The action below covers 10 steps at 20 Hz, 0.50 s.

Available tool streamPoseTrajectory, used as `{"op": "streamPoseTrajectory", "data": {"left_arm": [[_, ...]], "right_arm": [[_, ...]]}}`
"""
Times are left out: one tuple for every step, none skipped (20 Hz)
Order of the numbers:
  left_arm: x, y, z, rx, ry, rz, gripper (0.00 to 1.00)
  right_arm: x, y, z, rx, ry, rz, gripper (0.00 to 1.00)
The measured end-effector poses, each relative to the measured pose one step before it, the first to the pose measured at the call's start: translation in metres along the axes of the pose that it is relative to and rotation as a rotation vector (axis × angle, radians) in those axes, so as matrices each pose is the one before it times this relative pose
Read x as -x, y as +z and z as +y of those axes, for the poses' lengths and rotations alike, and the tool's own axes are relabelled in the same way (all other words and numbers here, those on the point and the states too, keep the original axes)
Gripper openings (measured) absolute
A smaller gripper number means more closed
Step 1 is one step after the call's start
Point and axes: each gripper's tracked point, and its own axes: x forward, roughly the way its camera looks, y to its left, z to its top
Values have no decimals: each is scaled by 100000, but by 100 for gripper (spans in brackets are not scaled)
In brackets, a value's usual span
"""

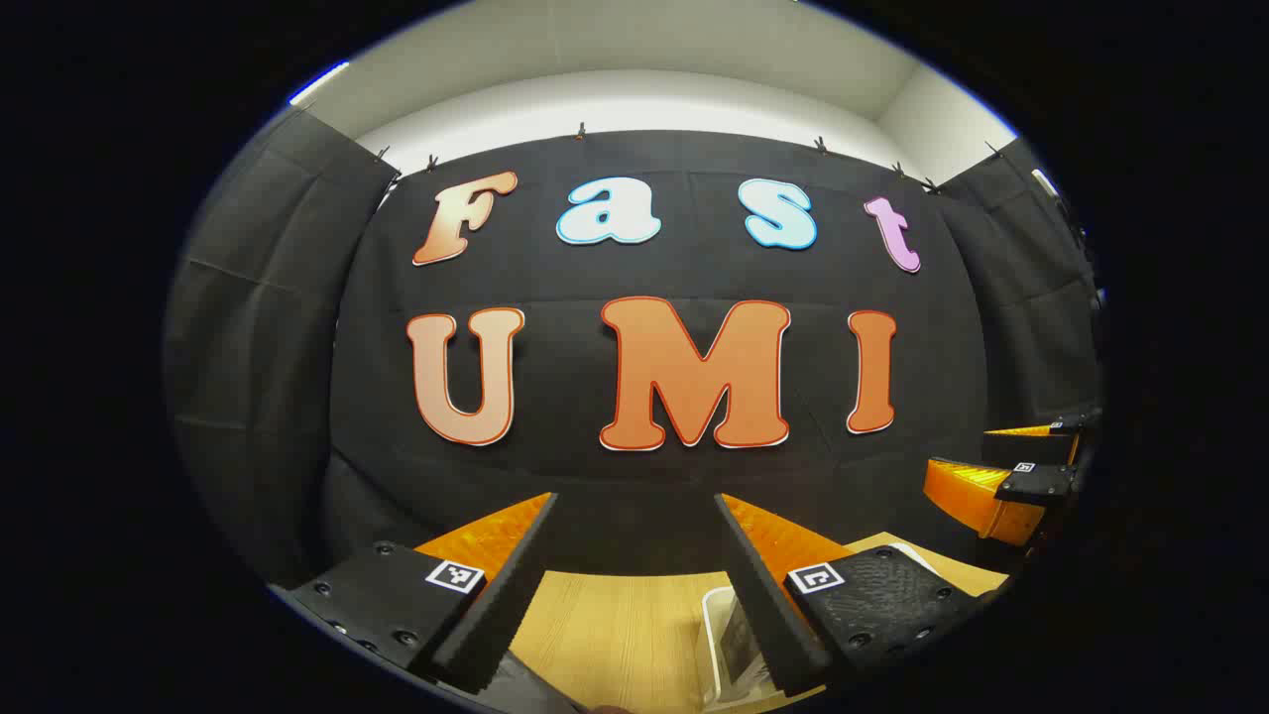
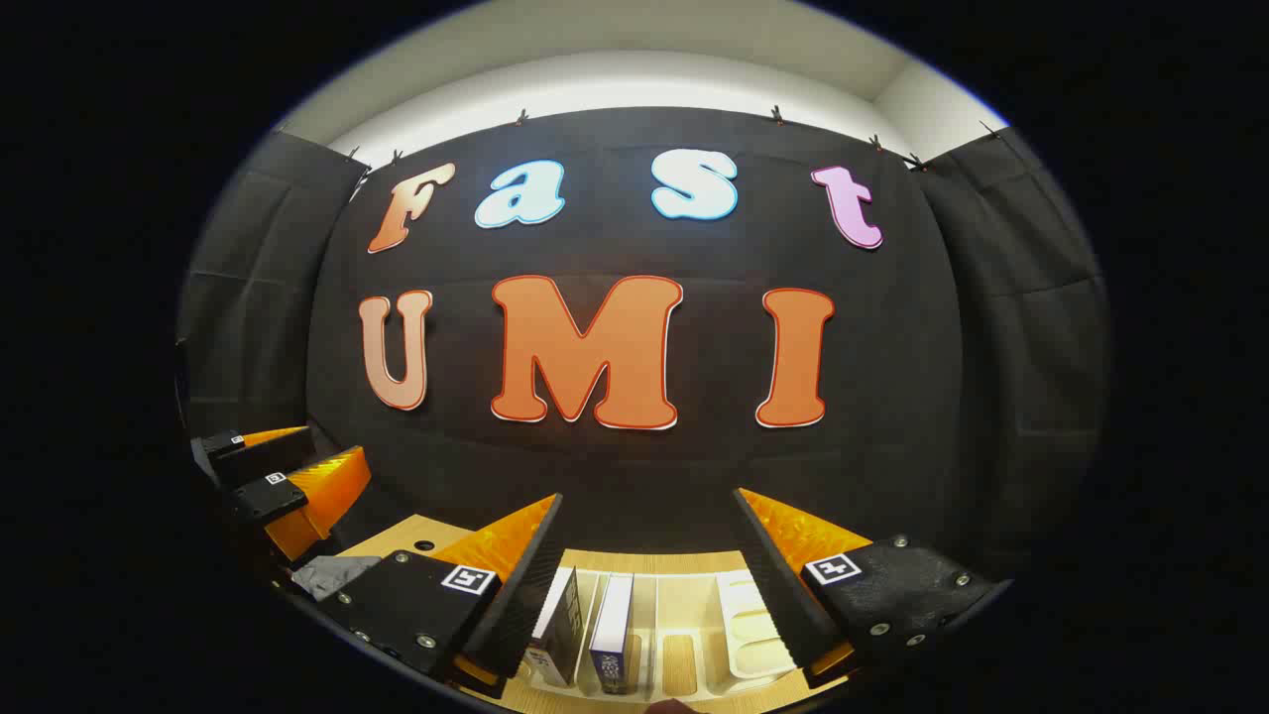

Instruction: Open the schoolbag, grab two books from the bookshelf and put them into the schoolbag.

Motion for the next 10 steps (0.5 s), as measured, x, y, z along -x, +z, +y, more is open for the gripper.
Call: {"op": "streamPoseTrajectory", "data": {"left_arm": [[54,-214,-19,-446,423,-35,95],[-25,42,140,-440,174,10,96],[3,-107,89,-482,215,-72,96],[112,125,119,-620,194,-194,95],[164,4,-201,-375,-198,-386,96],[4,22,18,-626,189,-283,95],[160,83,25,-317,-119,-311,95],[88,255,-141,-426,-168,-387,95],[67,-27,-143,-319,15,-150,95],[110,93,-6,-467,78,-93,96]], "right_arm": [[52,-132,77,128,282,302,97],[67,-30,-77,235,-287,52,97],[-22,-83,-51,118,83,-13,97],[69,46,35,213,-190,72,97],[-3,-55,-192,-24,-205,-15,97],[-35,92,-61,-214,-4,-172,97],[25,19,-44,-308,-198,-137,97],[-21,77,93,-319,229,-142,97],[-68,70,-122,38,-219,-227,97],[53,-16,-3,185,110,2,97]]}}
